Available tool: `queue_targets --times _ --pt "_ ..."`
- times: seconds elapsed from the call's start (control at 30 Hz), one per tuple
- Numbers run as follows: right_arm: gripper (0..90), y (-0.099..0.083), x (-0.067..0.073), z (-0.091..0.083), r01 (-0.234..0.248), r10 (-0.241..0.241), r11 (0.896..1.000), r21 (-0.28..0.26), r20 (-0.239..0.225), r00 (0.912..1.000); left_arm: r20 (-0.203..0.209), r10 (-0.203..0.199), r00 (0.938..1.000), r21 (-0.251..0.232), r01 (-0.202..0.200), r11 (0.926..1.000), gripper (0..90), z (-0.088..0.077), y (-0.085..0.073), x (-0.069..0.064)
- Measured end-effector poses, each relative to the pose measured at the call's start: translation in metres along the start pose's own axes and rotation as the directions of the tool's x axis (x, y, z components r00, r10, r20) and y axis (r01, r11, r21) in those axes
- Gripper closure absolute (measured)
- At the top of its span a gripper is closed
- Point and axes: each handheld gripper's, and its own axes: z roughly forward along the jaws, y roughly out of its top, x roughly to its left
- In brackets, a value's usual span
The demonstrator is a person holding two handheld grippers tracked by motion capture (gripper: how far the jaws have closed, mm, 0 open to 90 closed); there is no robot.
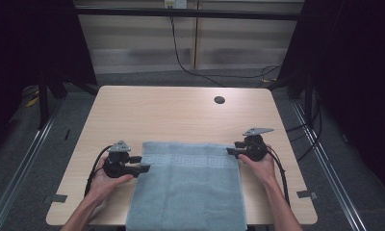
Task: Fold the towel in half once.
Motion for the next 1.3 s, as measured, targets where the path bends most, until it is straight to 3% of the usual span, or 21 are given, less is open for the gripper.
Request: queue_targets --times 0.07,0.13,0.2,0.27,0.33,0.4,0.5,0.63,0.7,0.8,0.9,0.97,1.17,1.3 --pt "42.7 0.001 -0.002 0.003 -0.016 0.016 1.000 -0.017 0.009 0.9998 0.001 -0.012 0.9999 -0.022 0.012 0.9997 42.4 -0.001 0.003 0.002" --pt "42.2 0.001 -0.003 0.006 0.004 -0.004 1.000 0.019 0.041 0.9992 -0.002 -0.025 0.9997 -0.031 0.025 0.9992 42.6 0.000 0.003 0.007" --pt "42.1 -0.001 -0.006 0.007 -0.017 0.017 1.000 0.014 0.009 0.9998 -0.008 -0.035 0.9993 -0.026 0.035 0.9990 42.4 0.002 0.002 0.012" --pt "41.5 -0.003 -0.004 0.009 0.015 -0.015 1.000 0.023 0.023 0.9996 -0.009 -0.054 0.9985 -0.013 0.054 0.9985 42.4 0.005 0.003 0.019" --pt "41.6 -0.002 -0.001 0.010 0.032 -0.032 0.999 0.026 0.021 0.9993 -0.014 -0.040 0.9991 -0.007 0.040 0.9992 41.4 0.005 0.007 0.022" --pt "42.8 -0.003 0.002 0.011 0.062 -0.063 0.998 0.024 0.041 0.9972 -0.014 -0.060 0.9981 -0.043 0.059 0.9973 41.2 0.004 0.008 0.026" --pt "48.4 -0.005 0.004 0.010 0.083 -0.084 0.996 0.021 0.039 0.9957 -0.031 -0.051 0.9982 -0.017 0.050 0.9986 39.6 0.005 0.010 0.031" --pt "71.0 -0.007 0.009 0.009 0.087 -0.087 0.996 0.006 -0.005 0.9962 -0.031 -0.050 0.9983 -0.041 0.048 0.9980 39.6 0.004 0.015 0.033" --pt "79.9 -0.007 0.009 0.009 0.068 -0.068 0.998 0.001 -0.029 0.9972 -0.030 -0.047 0.9984 -0.032 0.046 0.9984 39.6 0.006 0.014 0.037" --pt "83.0 -0.009 0.005 0.011 0.017 -0.018 1.000 -0.014 -0.072 0.9972 -0.033 -0.058 0.9978 -0.024 0.057 0.9981 39.6 0.015 0.013 0.042" --pt "83.5 -0.008 0.005 0.012 0.017 -0.018 1.000 -0.017 -0.078 0.9968 -0.046 -0.046 0.9979 -0.010 0.046 0.9989 39.8 0.023 0.017 0.046" --pt "83.4 -0.008 0.006 0.012 0.018 -0.020 1.000 -0.017 -0.077 0.9968 -0.032 -0.056 0.9979 0.000 0.056 0.9984 40.3 0.029 0.017 0.049" --pt "83.3 -0.008 0.006 0.012 0.018 -0.019 1.000 -0.018 -0.079 0.9967 -0.064 -0.027 0.9976 0.001 0.027 0.9996 39.6 0.043 0.024 0.048" --pt "83.2 -0.008 0.006 0.012 0.020 -0.022 1.000 -0.022 -0.073 0.9971 -0.102 0.055 0.9933 0.021 -0.053 0.9984 40.1 0.048 0.025 0.041"
